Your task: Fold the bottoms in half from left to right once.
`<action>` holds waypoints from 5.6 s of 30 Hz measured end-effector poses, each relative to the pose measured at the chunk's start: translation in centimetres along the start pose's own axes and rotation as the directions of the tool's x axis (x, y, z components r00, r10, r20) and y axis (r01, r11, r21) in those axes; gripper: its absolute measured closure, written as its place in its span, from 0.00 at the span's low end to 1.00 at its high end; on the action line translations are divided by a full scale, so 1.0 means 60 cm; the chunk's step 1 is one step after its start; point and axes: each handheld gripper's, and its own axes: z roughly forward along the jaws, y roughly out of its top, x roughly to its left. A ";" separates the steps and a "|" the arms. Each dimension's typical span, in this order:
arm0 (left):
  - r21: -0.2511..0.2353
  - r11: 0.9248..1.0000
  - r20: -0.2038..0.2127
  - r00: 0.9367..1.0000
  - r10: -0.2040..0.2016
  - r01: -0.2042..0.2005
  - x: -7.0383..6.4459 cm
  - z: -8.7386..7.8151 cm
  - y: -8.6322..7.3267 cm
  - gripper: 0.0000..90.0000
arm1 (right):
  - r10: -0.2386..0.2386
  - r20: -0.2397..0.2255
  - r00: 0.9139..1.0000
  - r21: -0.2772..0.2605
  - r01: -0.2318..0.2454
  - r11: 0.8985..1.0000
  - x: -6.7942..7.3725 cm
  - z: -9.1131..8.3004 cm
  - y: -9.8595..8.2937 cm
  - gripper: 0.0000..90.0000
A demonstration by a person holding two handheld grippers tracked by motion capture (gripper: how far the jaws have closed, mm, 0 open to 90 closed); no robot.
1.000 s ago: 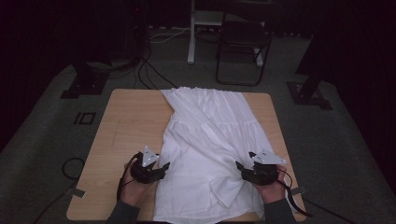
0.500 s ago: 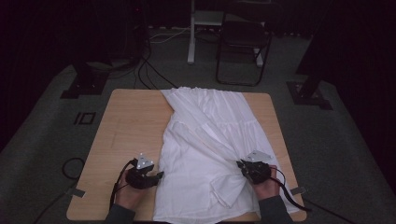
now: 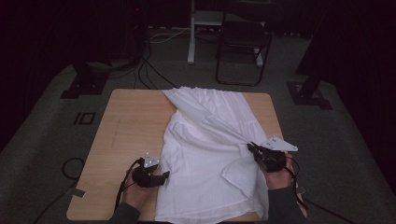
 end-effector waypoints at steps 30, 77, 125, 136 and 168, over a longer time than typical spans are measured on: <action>-0.333 0.943 -0.115 0.992 -0.047 0.006 -0.024 -0.151 0.114 0.97 | 0.072 -0.021 0.997 -0.065 -0.073 0.995 -0.045 -0.027 0.027 0.96; -0.116 0.990 0.011 0.997 -0.074 0.075 -0.020 -0.038 0.030 0.95 | 0.218 0.160 0.963 0.188 -0.247 0.951 -0.085 -0.009 -0.178 0.94; -0.009 0.990 -0.089 0.986 -0.138 0.138 0.136 0.032 0.054 1.00 | 0.066 0.131 0.989 0.219 -0.094 0.971 -0.061 0.240 -0.017 0.98; -0.040 0.985 -0.073 0.982 -0.172 0.170 0.136 -0.011 0.003 1.00 | 0.158 0.169 0.973 0.289 -0.202 0.936 -0.123 0.230 -0.078 0.97; -0.110 0.991 -0.058 0.995 -0.077 0.071 0.106 -0.017 0.058 0.53 | 0.040 -0.059 0.997 0.213 -0.027 0.977 -0.050 0.199 -0.018 0.45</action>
